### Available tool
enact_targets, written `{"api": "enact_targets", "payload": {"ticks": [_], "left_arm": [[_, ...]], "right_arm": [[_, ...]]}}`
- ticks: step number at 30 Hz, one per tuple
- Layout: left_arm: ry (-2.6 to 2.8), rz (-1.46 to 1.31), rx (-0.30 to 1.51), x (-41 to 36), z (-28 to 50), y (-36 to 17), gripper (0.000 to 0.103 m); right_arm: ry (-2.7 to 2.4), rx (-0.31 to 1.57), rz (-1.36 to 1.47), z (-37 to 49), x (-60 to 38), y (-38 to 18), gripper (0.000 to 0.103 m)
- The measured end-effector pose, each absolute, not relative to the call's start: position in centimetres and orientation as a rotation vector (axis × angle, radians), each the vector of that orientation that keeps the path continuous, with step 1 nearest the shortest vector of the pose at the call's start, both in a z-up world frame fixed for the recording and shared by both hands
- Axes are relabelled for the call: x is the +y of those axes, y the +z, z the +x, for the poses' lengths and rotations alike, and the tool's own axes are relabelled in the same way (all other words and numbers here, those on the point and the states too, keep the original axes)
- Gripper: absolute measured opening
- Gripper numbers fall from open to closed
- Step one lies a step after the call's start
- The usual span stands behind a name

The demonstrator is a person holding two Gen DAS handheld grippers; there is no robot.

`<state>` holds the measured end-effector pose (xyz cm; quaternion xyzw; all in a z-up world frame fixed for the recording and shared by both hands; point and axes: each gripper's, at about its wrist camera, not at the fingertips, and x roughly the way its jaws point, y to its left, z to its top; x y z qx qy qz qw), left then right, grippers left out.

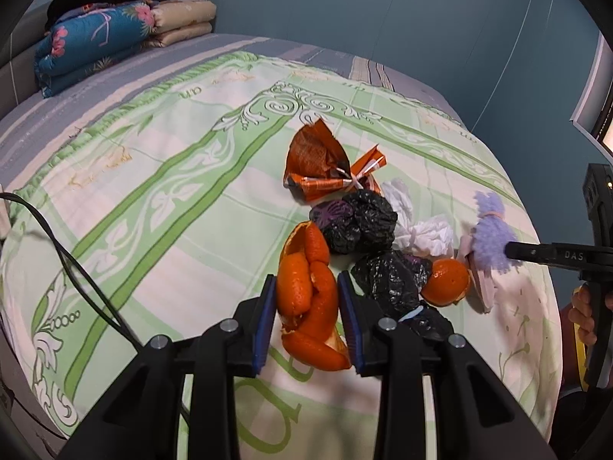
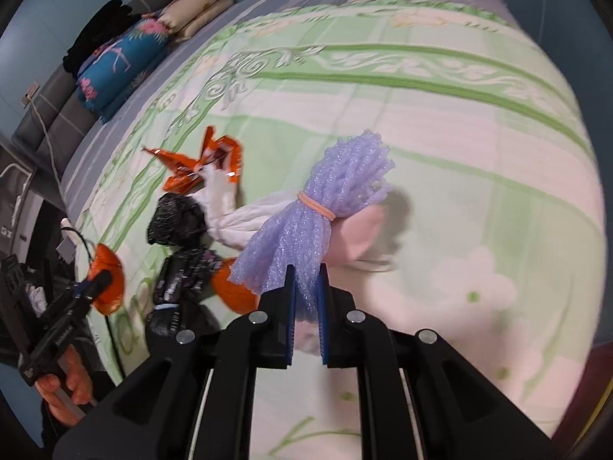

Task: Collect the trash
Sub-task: 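Grasp the orange peel with the left tool while the right tool grasps the lavender foam sleeve, then carry the orange peel in the left tool while the right tool carries the foam sleeve to the bin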

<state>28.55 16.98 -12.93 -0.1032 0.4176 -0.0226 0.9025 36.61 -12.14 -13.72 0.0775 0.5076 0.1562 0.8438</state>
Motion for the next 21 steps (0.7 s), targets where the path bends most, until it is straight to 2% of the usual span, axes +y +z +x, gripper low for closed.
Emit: {"api": "enact_targets", "payload": {"ticks": [9,21], "left_arm": [[-0.034,-0.213,0.83,16.8,27.6,-11.1,0.03],[-0.079,-0.184,0.728,13.4,25.9,-4.8,0.03]], "right_arm": [[0.283,0.965,0.18,34.2,-17.0,-10.5,0.009],[0.294,0.776,0.207,28.1,-22.1,-3.8,0.009]]}}
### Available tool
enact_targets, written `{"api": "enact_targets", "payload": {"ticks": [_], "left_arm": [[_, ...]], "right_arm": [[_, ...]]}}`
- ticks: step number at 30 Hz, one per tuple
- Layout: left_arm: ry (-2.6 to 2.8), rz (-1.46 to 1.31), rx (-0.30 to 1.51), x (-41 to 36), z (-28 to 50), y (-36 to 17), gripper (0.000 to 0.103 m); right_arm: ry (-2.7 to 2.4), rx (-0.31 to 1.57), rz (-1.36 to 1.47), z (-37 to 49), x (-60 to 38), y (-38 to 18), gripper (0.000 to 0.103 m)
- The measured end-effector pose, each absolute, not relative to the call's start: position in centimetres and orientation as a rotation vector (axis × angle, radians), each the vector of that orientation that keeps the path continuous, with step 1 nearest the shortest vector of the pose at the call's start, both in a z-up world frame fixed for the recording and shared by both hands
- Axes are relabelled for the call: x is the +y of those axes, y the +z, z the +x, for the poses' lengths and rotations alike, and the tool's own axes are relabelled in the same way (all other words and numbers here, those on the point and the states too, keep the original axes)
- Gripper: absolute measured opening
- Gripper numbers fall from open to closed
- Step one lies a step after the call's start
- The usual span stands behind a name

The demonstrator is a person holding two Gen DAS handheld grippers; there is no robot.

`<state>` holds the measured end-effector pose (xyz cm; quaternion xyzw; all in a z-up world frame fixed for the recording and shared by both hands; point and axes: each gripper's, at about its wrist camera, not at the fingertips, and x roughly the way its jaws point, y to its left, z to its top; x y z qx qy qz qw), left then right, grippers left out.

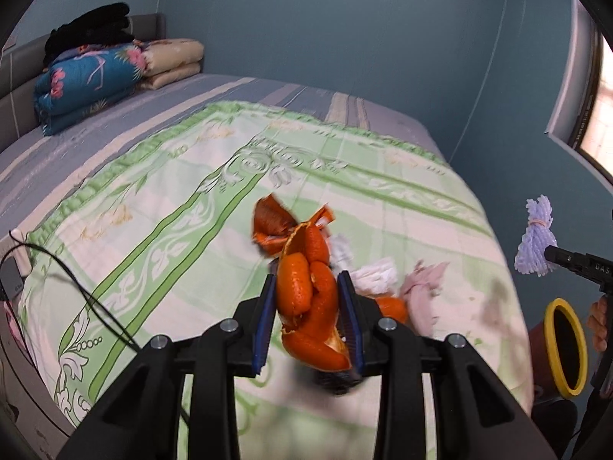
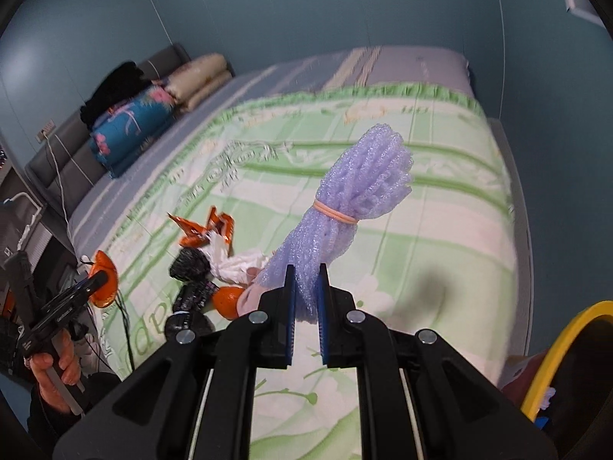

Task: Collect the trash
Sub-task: 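Carry the orange peel in the left tool while the right tool carries the foam sleeve to the bin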

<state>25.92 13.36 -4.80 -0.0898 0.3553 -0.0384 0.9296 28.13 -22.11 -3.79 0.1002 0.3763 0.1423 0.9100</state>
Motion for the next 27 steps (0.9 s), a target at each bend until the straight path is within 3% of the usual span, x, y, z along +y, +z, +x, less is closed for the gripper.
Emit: {"api": "enact_targets", "payload": {"ticks": [14,27], "left_arm": [[-0.269,-0.15,0.64,3.1,23.9,0.8,0.03],[-0.529,-0.051,0.606,-10.2,22.8,3.2,0.03]], "right_arm": [[0.246,0.478,0.162,16.1,-28.8,3.9,0.009],[0.084,0.391,0.197,8.5,-36.9,5.3,0.009]]}}
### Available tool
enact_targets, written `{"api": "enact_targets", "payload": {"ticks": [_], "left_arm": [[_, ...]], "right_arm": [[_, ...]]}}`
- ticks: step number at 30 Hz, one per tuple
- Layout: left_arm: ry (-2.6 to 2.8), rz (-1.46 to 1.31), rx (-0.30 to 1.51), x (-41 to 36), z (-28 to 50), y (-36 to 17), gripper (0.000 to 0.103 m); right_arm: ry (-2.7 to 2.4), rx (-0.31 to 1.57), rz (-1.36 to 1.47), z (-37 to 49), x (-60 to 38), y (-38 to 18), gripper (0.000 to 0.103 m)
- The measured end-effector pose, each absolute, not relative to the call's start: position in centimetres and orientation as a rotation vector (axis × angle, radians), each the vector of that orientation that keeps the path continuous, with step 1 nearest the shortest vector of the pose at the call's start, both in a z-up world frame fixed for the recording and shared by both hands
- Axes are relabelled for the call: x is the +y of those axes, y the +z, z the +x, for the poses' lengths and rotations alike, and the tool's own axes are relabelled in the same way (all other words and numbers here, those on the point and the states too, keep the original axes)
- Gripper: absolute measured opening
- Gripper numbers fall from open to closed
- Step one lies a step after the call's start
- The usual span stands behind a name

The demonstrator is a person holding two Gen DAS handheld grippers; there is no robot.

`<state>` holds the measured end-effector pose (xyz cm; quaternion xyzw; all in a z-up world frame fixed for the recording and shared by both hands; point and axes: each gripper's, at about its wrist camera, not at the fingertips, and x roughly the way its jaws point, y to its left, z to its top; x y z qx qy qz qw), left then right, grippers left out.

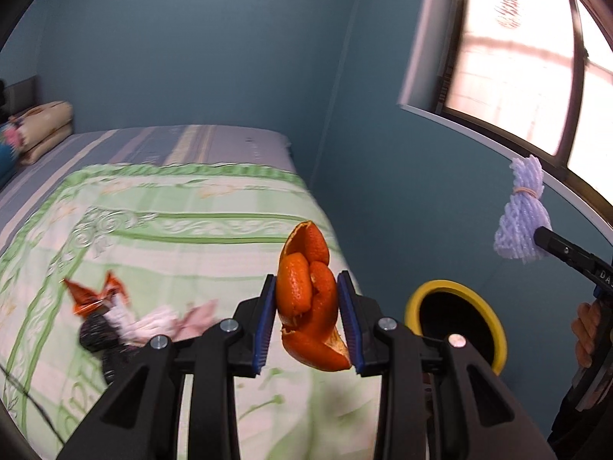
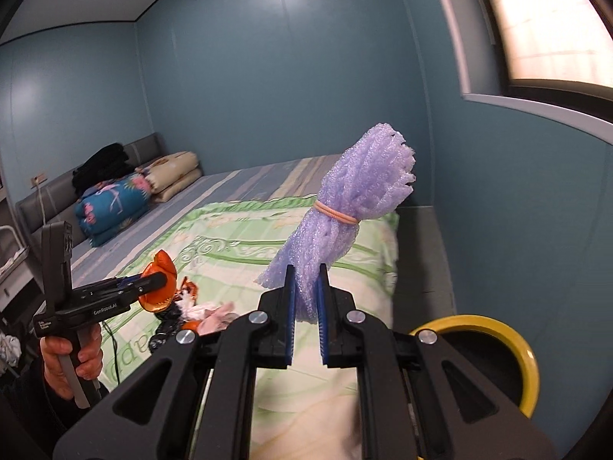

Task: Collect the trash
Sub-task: 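Carry the orange peel in the left tool while the right tool carries the foam sleeve to the bin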

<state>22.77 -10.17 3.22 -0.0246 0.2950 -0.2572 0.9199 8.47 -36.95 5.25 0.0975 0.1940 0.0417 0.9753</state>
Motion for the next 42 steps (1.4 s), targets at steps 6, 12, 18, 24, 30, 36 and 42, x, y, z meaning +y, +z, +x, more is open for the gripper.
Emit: {"api": "enact_targets", "payload": {"ticks": [6,12,18,24,30,36,42], "left_arm": [[-0.627,-0.003,0.593,-15.3,21.9,3.7,0.03],[-0.707,0.045,0.59,-19.9,20.9,3.6,0.03],[-0.768,0.085,0.597,-23.6,20.3,3.0,0.03],[-0.815,0.127,0.611,-27.2,19.8,1.9,0.03],[-0.858,0.168,0.654,-30.6,19.9,-0.4,0.03],[-0.899,0.209,0.721,-34.1,20.3,-3.8,0.03],[-0.91,0.242,0.79,-36.7,21.0,-7.3,0.03]], "right_arm": [[0.004,0.36,0.214,5.7,-39.7,5.1,0.009],[-0.054,0.367,0.241,4.3,-41.9,3.7,0.009],[-0.112,0.377,0.261,3.5,-43.6,2.2,0.009],[-0.174,0.395,0.258,3.1,-45.2,0.6,0.009],[-0.211,0.443,0.286,3.7,-47.2,-1.6,0.009],[-0.228,0.516,0.327,4.9,-49.2,-4.3,0.009],[-0.255,0.567,0.358,6.6,-51.1,-6.3,0.009]]}}
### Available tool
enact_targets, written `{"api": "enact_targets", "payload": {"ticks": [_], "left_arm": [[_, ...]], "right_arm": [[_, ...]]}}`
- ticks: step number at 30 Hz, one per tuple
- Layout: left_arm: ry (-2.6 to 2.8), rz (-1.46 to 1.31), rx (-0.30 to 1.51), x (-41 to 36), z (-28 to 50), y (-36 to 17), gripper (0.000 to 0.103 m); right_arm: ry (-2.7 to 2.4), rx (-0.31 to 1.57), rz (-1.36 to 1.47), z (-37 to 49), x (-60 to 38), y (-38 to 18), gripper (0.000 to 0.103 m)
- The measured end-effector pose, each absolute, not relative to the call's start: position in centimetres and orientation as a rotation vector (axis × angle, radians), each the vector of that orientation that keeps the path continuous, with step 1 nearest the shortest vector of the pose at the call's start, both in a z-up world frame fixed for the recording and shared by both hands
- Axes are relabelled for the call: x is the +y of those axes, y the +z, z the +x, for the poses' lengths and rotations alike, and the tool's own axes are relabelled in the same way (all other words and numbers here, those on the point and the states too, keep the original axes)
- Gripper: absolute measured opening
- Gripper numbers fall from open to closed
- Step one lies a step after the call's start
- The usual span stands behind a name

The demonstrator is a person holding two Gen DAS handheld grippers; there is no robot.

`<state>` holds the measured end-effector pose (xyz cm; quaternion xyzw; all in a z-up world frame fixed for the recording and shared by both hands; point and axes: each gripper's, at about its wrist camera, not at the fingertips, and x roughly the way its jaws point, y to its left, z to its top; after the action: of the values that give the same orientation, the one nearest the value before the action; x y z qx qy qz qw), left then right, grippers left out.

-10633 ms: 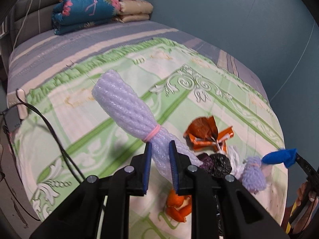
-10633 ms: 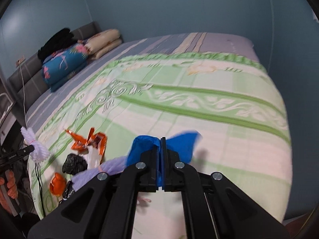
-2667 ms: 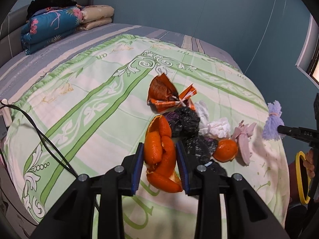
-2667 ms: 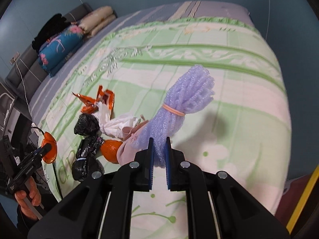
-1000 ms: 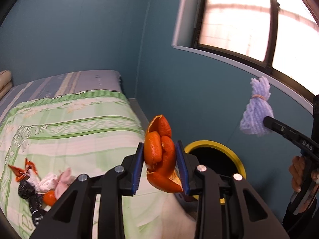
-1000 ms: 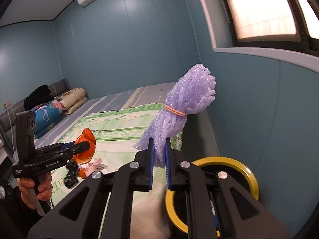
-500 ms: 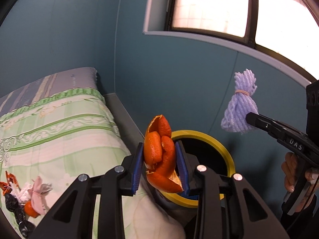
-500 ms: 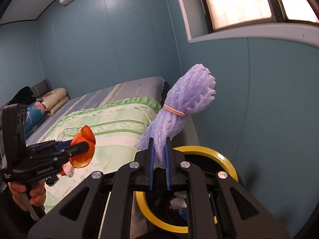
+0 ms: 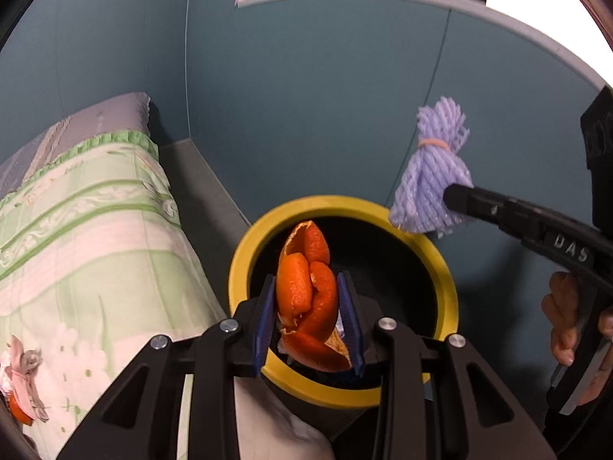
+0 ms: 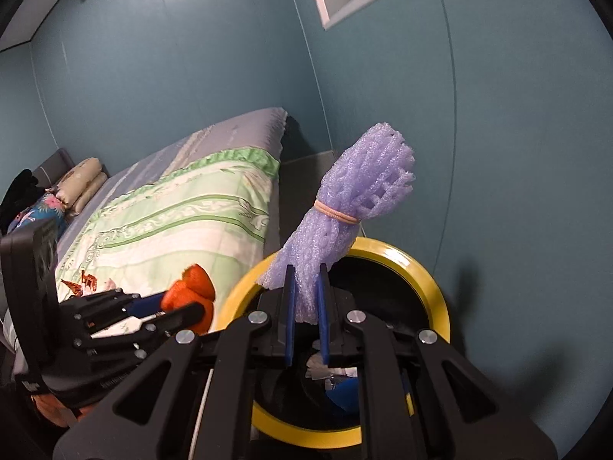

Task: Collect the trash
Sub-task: 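Carry the orange peel in the left tool while the right tool carries the foam sleeve to the bin, then open the left tool over the bin while the right tool opens to drop the foam sleeve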

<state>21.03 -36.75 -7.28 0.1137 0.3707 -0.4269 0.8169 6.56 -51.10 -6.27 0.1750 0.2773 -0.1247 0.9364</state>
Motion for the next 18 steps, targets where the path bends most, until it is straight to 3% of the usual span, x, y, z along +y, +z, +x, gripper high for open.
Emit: {"api": "enact_targets", "payload": {"ticks": [12,18], "left_arm": [[-0.916,0.244,0.86,-38.7,21.6,-9.9,0.033],[-0.888,0.204,0.885,-37.5,22.2,-10.1,0.043]], "right_arm": [[-0.261,0.623,0.413,8.2,-52.4,-7.8,0.01],[-0.283,0.637,0.444,8.4,-53.0,-8.3,0.011]]}}
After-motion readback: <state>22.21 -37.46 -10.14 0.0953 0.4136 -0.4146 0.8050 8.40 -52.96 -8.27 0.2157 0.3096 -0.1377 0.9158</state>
